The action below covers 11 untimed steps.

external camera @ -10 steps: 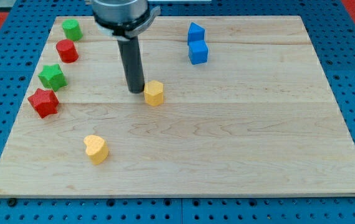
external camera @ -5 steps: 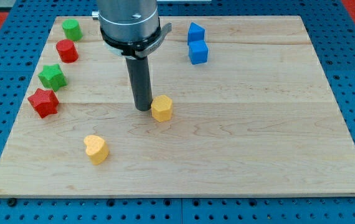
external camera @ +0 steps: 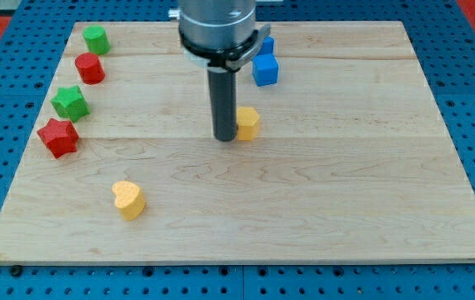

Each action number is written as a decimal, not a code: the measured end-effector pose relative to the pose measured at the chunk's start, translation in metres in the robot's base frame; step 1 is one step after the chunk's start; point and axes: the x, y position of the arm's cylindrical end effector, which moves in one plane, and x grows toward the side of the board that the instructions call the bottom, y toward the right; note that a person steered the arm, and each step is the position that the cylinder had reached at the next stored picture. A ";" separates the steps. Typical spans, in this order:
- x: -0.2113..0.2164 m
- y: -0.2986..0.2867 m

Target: Keep yellow hexagon at the center

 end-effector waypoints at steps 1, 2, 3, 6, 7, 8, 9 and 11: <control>-0.009 0.031; -0.009 0.058; -0.009 0.065; -0.019 0.115; -0.046 0.136; -0.048 0.134; -0.024 0.105; -0.028 0.084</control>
